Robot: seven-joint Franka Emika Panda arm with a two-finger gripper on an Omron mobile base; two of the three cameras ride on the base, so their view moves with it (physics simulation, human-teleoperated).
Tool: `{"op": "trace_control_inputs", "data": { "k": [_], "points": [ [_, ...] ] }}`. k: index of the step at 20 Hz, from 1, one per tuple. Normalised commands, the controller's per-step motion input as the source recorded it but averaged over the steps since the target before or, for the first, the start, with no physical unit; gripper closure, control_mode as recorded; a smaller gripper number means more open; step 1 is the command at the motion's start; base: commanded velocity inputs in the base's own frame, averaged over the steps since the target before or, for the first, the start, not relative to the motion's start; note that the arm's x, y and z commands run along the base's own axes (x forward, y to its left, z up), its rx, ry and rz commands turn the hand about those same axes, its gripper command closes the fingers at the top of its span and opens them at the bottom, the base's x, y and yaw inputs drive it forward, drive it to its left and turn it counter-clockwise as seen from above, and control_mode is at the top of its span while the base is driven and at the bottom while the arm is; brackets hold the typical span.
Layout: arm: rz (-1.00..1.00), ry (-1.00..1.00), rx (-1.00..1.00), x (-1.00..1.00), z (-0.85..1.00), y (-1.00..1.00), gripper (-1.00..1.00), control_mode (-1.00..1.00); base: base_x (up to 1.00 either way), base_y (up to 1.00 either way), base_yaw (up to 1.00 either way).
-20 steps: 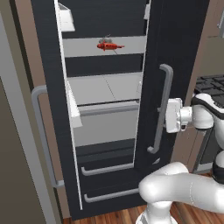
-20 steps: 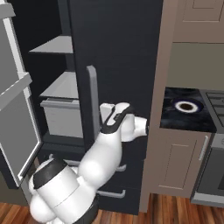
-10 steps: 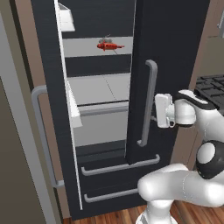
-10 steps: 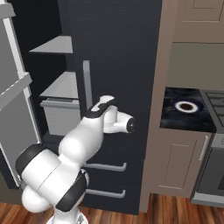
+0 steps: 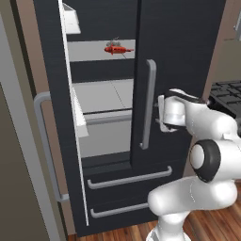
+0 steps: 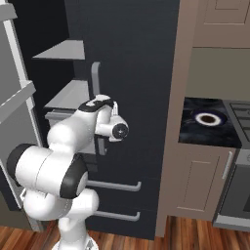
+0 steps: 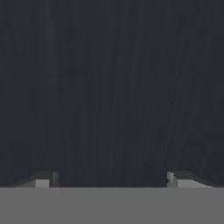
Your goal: Place the fish on the counter behind the older fish on the same shelf of the fridge to maintain FIFO order. Close the fridge door when finished.
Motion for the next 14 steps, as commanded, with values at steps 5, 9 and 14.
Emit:
{"op": "trace_control_inputs", "data": {
  "k": [5, 9, 14],
  "points": [
    [-0.38, 0.16, -0.02, 0.59, 0.03, 0.0, -1.0, -1.0, 0.0, 0.0, 0.0],
    [-0.28, 0.22, -0.01, 0.63, 0.0, 0.0, -1.0, -1.0, 0.0, 0.0, 0.0],
    [-0.22, 0.26, 0.0, 0.18, 0.16, -0.13, -1.0, -1.0, 0.0, 0.0, 0.0]
  ]
}}
